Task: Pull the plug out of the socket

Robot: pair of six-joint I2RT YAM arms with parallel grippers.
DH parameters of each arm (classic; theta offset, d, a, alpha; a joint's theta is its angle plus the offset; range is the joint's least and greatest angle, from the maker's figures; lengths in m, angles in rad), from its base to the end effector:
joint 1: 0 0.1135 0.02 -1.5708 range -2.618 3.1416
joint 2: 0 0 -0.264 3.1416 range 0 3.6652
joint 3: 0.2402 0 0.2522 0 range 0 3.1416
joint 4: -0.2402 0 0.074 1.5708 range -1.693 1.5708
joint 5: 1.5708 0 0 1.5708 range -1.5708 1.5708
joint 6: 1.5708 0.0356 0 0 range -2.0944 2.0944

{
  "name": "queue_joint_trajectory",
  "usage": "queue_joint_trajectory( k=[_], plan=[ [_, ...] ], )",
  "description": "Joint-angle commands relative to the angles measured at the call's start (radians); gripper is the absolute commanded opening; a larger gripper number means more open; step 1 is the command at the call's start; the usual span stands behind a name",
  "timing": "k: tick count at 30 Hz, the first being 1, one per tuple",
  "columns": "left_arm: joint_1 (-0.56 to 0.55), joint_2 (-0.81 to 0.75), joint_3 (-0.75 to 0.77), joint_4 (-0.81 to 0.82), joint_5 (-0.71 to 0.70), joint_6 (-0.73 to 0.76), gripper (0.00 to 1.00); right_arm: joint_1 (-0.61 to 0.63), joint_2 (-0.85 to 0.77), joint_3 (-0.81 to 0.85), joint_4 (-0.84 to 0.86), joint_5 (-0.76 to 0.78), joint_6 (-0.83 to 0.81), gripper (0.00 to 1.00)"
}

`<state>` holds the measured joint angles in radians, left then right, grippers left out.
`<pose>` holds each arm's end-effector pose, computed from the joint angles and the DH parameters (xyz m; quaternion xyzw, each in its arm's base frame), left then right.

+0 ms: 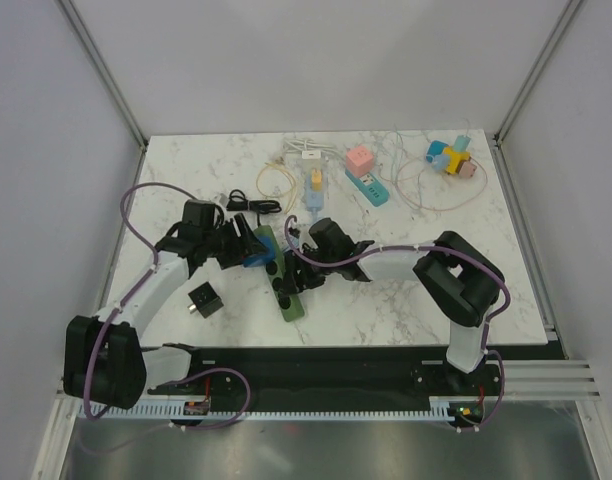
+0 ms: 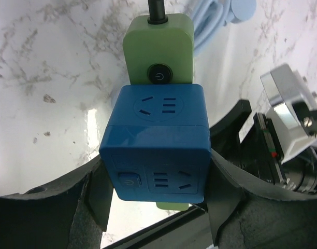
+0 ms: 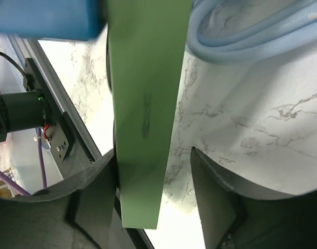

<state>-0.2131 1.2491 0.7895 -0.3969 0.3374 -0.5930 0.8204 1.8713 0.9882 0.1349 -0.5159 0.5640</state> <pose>0.2449 -0.0651 0.2278 -0.1167 0.9181 -0.2799 0.2553 0.2442 0.2877 0.1431 -0.2145 0.8660 0.4267 0.1484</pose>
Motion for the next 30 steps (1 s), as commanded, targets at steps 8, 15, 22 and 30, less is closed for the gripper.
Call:
queue_joint_trajectory(
  k=[8,15,22,30],
  plan=[
    [-0.008,-0.174,-0.016,0.013,0.196,0.007,0.02,-0.006,0.034,0.165,-0.095,0.043,-0.075,0.62],
    [-0.008,-0.192,-0.018,0.006,0.238,0.005,0.02,-0.012,0.054,0.210,-0.100,0.092,-0.064,0.50],
    [-0.008,-0.224,-0.032,0.000,0.232,0.013,0.02,-0.053,0.074,0.184,-0.055,0.174,0.063,0.00],
    [-0.008,-0.419,-0.119,0.106,0.126,-0.001,0.02,-0.142,0.094,0.011,0.337,0.018,0.506,0.00]
  ],
)
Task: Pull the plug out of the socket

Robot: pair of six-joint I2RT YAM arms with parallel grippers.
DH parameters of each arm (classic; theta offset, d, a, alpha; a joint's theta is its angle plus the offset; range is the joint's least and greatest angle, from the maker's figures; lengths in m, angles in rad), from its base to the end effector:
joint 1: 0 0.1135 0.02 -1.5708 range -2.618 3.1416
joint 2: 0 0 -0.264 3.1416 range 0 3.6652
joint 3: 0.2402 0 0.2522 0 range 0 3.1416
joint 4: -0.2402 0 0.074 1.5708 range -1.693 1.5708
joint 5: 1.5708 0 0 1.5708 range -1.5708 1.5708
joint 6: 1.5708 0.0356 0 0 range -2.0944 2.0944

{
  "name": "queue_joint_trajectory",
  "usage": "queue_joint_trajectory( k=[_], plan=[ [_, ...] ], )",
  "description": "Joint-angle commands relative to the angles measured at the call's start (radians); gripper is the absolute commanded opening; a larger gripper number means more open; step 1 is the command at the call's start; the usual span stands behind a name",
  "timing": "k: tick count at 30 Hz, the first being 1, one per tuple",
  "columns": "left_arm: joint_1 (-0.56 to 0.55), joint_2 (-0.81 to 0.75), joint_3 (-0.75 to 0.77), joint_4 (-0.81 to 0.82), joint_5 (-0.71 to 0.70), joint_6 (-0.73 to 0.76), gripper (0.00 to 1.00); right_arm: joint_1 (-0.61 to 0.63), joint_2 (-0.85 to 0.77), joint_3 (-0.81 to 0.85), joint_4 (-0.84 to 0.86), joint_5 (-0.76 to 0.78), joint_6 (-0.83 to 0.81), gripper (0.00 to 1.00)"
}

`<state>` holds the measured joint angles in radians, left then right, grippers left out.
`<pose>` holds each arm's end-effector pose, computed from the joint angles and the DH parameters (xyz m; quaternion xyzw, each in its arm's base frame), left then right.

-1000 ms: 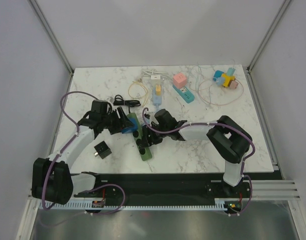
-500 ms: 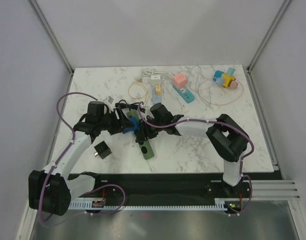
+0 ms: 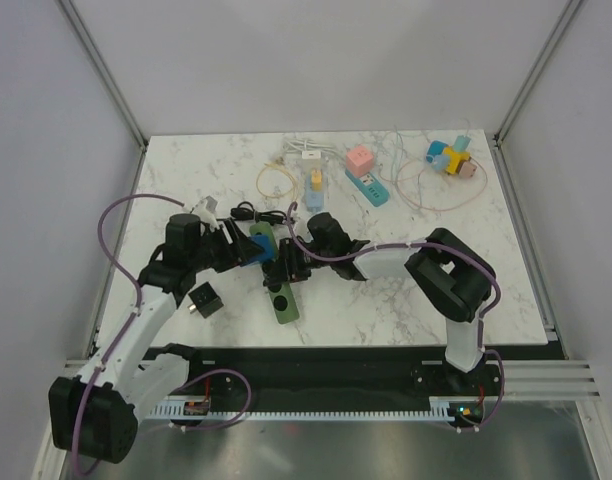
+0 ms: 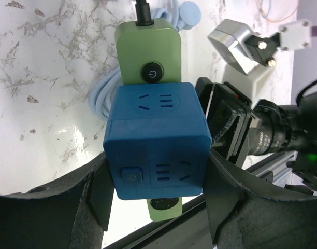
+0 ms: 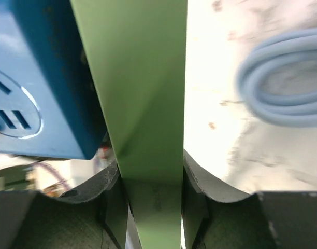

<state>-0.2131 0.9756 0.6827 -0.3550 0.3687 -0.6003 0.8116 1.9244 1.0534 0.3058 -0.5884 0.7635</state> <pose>0.2019 -0.0568 0.2541 -0.0893 0.8795 -0.3239 0.3371 0.2628 0.3056 0.1569 -0.1599 0.8350 0.5061 0.1453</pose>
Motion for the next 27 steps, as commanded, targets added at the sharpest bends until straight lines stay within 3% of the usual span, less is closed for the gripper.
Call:
queue_joint_trajectory(
  k=[1,5,7,8,11,15,18,27],
  plan=[
    [-0.006,-0.165,-0.026,0.083,0.101,-0.018,0.02,-0.134,0.050,-0.059,0.186,0.078,0.318,0.00],
    [-0.006,-0.169,-0.034,0.065,0.110,-0.044,0.02,-0.134,0.070,-0.052,0.137,0.093,0.292,0.00],
    [-0.006,-0.137,-0.008,-0.071,0.040,-0.044,0.02,-0.127,0.061,-0.003,0.032,0.162,0.159,0.00],
    [-0.006,-0.102,0.032,-0.122,0.004,-0.041,0.02,-0.117,0.032,0.023,-0.123,0.308,0.093,0.00],
    [-0.008,-0.057,0.090,-0.246,-0.077,-0.018,0.02,-0.031,-0.016,0.140,-0.365,0.566,-0.145,0.00],
    [-0.006,-0.069,0.123,-0.265,-0.079,-0.051,0.02,0.024,0.002,0.212,-0.459,0.743,-0.223,0.00],
    [-0.006,-0.069,0.147,-0.254,-0.051,-0.050,0.02,0.021,0.002,0.194,-0.438,0.719,-0.230,0.00],
    [-0.006,-0.026,0.072,-0.334,-0.099,-0.033,0.02,-0.005,-0.077,0.262,-0.288,0.383,-0.221,0.00]
  ],
)
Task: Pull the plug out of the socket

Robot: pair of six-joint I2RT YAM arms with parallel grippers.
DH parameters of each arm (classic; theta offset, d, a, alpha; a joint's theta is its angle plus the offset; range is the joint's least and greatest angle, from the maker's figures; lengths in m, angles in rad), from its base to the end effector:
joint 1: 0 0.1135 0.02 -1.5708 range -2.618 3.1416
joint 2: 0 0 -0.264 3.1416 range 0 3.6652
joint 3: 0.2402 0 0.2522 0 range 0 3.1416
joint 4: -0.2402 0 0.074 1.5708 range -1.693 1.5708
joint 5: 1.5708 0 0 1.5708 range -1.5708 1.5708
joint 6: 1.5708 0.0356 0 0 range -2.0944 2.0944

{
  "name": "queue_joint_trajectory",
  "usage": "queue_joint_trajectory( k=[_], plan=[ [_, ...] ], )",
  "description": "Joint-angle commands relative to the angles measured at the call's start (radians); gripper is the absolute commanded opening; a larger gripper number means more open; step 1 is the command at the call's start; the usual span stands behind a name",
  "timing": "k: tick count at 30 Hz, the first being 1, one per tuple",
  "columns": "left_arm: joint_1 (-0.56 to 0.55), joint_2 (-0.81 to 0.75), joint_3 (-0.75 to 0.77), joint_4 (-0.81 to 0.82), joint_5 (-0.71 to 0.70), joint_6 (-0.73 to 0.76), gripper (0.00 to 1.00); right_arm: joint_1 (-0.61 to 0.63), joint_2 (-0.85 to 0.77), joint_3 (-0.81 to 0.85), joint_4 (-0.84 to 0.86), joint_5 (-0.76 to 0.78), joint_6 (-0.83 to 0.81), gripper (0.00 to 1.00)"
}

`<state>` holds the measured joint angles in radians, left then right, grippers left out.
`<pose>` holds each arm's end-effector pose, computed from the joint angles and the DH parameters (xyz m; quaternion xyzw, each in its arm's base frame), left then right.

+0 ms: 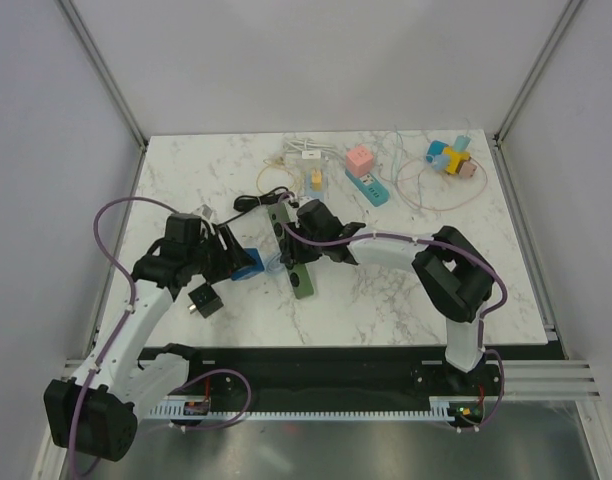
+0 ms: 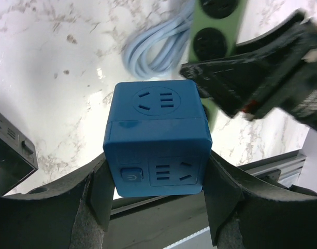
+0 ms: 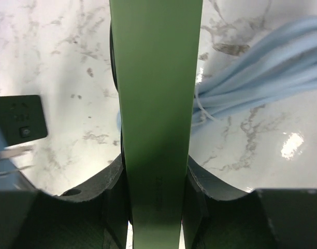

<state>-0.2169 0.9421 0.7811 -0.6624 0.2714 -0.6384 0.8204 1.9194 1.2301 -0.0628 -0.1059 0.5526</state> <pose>0.1833 -0.0502 0.2675 -0.1447 0.9123 -0.2646 0.2769 0.2818 0.3078 0.1774 -0.1432 0.9051 0.2895 0.2766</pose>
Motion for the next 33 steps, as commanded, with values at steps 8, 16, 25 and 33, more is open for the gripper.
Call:
queue_joint_trajectory(
  k=[8,16,25,33],
  plan=[
    [-0.002,-0.038,-0.138,-0.029,-0.035,-0.078,0.11,-0.027,0.061,0.342,0.089,-0.155,0.004,0.00],
    [-0.001,-0.032,-0.186,-0.020,-0.035,-0.158,0.22,-0.026,0.372,0.673,0.291,-0.273,0.229,0.00],
    [0.004,-0.042,-0.187,-0.014,-0.077,-0.168,0.53,0.017,0.766,1.189,0.251,-0.246,0.397,0.00],
    [0.004,-0.060,-0.174,-0.011,-0.060,-0.149,0.75,0.051,0.793,1.194,0.172,-0.184,0.331,0.36]
  ],
)
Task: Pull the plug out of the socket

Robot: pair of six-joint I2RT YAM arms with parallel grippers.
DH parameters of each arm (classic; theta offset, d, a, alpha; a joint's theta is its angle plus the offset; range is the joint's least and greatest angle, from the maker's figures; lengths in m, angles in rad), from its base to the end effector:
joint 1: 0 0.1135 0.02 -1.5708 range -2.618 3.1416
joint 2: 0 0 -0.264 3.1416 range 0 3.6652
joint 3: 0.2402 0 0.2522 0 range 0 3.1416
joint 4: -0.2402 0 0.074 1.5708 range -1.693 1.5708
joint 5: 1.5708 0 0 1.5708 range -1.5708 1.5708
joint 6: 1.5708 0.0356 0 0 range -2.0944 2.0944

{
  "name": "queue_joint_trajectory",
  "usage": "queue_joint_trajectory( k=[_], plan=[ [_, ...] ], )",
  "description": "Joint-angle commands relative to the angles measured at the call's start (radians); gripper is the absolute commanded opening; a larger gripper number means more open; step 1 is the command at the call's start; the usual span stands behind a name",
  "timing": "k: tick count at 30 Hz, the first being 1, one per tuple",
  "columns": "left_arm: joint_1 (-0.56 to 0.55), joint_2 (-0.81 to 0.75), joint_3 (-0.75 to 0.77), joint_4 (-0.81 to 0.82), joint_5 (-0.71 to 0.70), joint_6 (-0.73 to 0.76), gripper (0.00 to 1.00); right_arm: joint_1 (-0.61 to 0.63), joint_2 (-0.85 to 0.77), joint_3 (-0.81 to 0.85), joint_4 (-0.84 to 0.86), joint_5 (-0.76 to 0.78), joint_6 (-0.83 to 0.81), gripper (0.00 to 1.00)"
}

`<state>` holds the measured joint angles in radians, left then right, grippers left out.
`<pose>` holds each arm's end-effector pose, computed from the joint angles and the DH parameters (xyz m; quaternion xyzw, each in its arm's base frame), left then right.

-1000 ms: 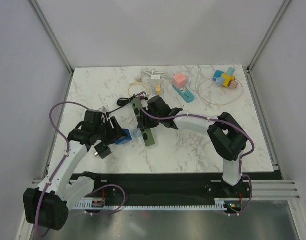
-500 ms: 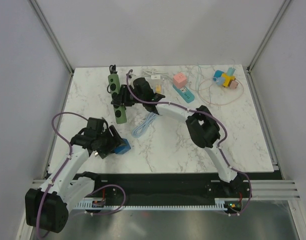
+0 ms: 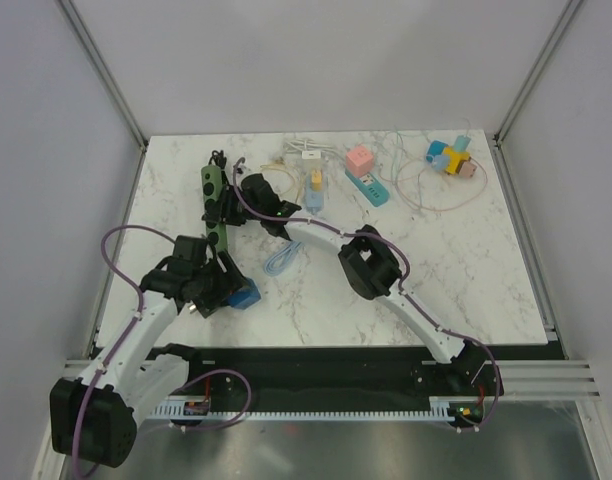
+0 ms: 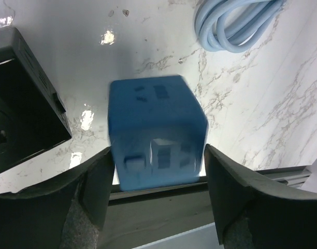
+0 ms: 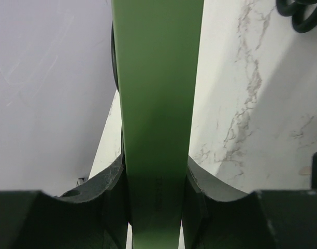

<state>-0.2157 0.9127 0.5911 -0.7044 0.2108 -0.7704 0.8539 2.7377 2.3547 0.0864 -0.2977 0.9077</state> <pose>0.1608 -0.0429 0.2088 -0.2350 0.9289 -0.2159 0.1877 0.3967 0.4710 0.1498 -0.0668 0.7970 0.5296 0.2825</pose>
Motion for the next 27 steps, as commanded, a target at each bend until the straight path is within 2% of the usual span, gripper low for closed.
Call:
queue_joint_trajectory(
  k=[1,3,7,15,23,24,27],
  plan=[
    [0.003,-0.035,0.016,0.031,-0.001,-0.017,0.77,0.019,-0.026,0.069,0.007,0.006,-0.033,0.38],
    [0.003,-0.047,0.012,0.031,-0.008,-0.018,0.81,0.019,-0.027,0.069,0.000,-0.003,-0.046,0.38],
    [0.003,-0.041,0.012,0.031,-0.010,-0.024,0.87,0.016,-0.047,0.071,-0.065,0.003,-0.098,0.52],
    [0.003,-0.133,0.033,0.031,0.019,-0.041,0.87,0.005,-0.205,0.091,-0.272,-0.014,-0.286,0.68],
    [0.003,-0.255,0.099,0.045,0.019,0.006,0.84,-0.027,-0.470,-0.038,-0.427,0.041,-0.473,0.86],
    [0.003,-0.258,0.104,0.045,0.016,0.006,0.84,-0.038,-0.493,-0.060,-0.439,0.052,-0.480,0.90],
    [0.003,-0.261,0.111,0.045,0.016,0.002,0.82,-0.096,-0.568,-0.138,-0.464,0.055,-0.498,0.93]
  ],
)
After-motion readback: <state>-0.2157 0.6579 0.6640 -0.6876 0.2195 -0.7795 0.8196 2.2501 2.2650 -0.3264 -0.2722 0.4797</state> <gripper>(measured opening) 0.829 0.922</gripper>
